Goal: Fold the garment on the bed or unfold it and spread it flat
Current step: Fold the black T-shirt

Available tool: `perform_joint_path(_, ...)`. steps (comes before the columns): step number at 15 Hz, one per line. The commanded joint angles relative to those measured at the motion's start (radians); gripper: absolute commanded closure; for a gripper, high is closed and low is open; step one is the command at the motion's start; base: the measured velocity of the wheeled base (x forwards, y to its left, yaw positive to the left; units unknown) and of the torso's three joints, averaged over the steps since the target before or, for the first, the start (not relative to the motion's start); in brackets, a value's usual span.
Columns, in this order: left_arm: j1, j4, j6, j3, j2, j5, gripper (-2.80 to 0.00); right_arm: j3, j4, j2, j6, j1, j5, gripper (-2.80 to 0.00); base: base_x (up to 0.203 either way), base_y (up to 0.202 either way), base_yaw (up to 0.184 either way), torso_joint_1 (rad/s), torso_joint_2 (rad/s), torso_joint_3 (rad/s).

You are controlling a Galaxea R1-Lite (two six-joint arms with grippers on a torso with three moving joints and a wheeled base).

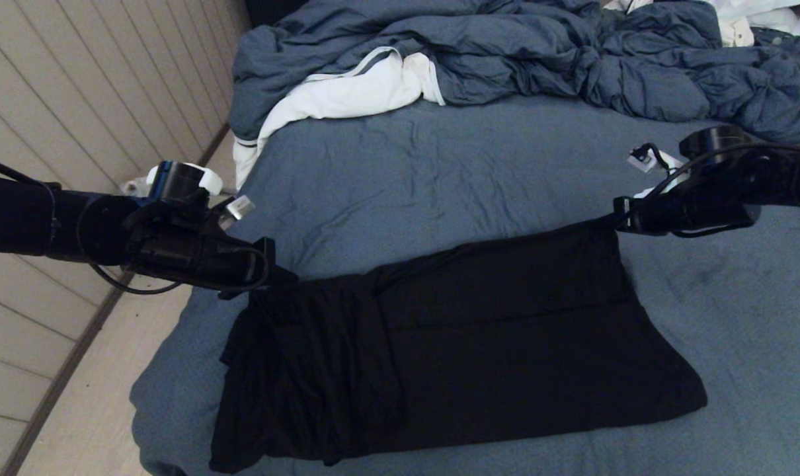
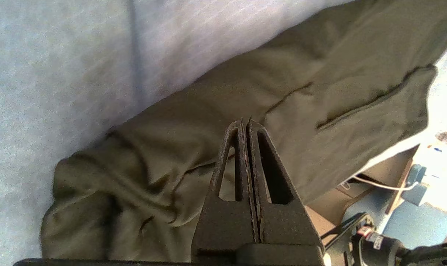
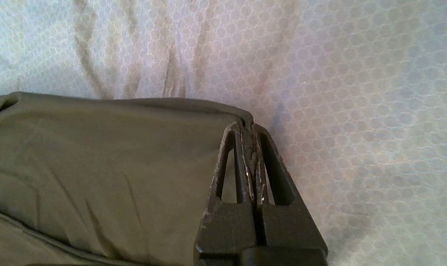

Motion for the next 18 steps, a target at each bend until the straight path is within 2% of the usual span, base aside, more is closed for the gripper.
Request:
perform_joint_path(1, -0.021, 0.0, -0.014, 0.006, -0.014, 0.003, -2.8, 0.002, 0.001, 0.001, -0.001, 0.005, 0.004, 0.0, 0.0, 0.0, 0.0, 0.0, 0.0, 0.0)
perform_joint_path(3, -0.026, -0.003, -0.017, 0.008, -0.027, 0.033, -2.8, 0.002, 0.001, 0.005, -0.001, 0.007, 0.004, 0.0, 0.0, 0.0, 0.0, 0.0, 0.0, 0.0)
perform_joint_path(7, -0.027, -0.012, -0.011, 0.042, -0.036, 0.046, -2.8, 0.003, 0.002, 0.006, -0.001, 0.01, 0.004, 0.0, 0.0, 0.0, 0.0, 0.0, 0.0, 0.0)
perform_joint_path(11, -0.027, -0.098, -0.011, 0.101, -0.031, 0.085, -2.8, 0.006, 0.001, 0.004, -0.003, 0.011, 0.005, 0.0, 0.0, 0.0, 0.0, 0.0, 0.0, 0.0)
perform_joint_path(18, -0.05, -0.118, -0.008, 0.124, -0.029, 0.093, -2.8, 0.006, 0.001, 0.004, -0.003, 0.01, 0.007, 0.0, 0.0, 0.0, 0.0, 0.0, 0.0, 0.0)
